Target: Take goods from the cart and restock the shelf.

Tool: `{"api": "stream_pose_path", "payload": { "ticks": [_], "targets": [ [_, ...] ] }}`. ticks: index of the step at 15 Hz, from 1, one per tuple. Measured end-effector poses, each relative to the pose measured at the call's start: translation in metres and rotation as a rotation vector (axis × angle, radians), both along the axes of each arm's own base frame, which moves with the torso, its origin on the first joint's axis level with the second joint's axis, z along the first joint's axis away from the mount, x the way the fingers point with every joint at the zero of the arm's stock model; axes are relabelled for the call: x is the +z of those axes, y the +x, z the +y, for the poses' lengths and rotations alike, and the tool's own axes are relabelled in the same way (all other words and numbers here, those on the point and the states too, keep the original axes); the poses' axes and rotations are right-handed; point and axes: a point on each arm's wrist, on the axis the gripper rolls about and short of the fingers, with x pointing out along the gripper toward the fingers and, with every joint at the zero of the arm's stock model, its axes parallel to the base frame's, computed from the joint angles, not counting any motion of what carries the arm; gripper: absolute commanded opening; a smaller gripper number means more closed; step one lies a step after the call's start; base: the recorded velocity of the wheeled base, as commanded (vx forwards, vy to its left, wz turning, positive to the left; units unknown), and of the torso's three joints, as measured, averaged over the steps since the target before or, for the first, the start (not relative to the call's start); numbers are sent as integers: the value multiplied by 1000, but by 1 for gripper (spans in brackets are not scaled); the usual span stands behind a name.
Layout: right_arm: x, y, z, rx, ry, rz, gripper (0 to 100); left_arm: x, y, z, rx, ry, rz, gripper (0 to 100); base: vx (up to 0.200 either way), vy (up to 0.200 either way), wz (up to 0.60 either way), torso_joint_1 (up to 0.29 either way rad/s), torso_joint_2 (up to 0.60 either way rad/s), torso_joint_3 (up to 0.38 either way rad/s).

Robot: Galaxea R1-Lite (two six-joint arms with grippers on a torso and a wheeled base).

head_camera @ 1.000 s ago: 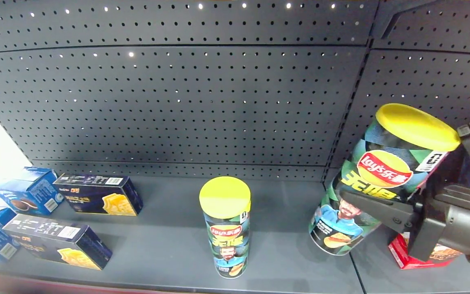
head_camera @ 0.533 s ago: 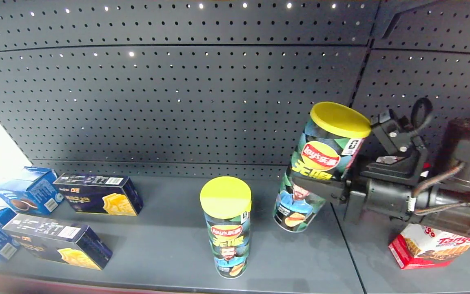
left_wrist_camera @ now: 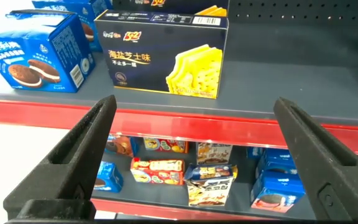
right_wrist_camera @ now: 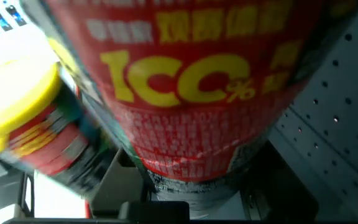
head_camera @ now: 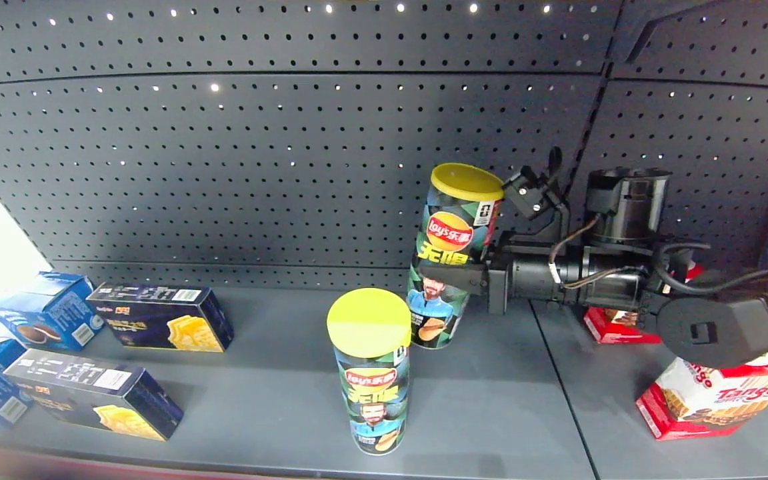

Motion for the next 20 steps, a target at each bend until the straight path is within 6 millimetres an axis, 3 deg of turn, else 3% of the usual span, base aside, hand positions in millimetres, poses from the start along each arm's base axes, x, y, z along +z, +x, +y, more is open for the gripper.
{"api": "stream_pose_path", "payload": {
  "ticks": [5, 11, 20],
  "targets": [
    [-3, 20, 12, 24, -21, -12, 0, 0, 0, 0, 0, 0, 0, 100, 0, 0, 0, 0, 0, 0],
    [-24, 38, 21, 21, -77, -68, 0, 0, 0, 0, 1, 0, 0, 100, 0, 0, 0, 0, 0, 0],
    [-34, 52, 13, -1, -116, -103, 0, 0, 0, 0, 1, 0, 0, 100, 0, 0, 0, 0, 0, 0]
  ]
}}
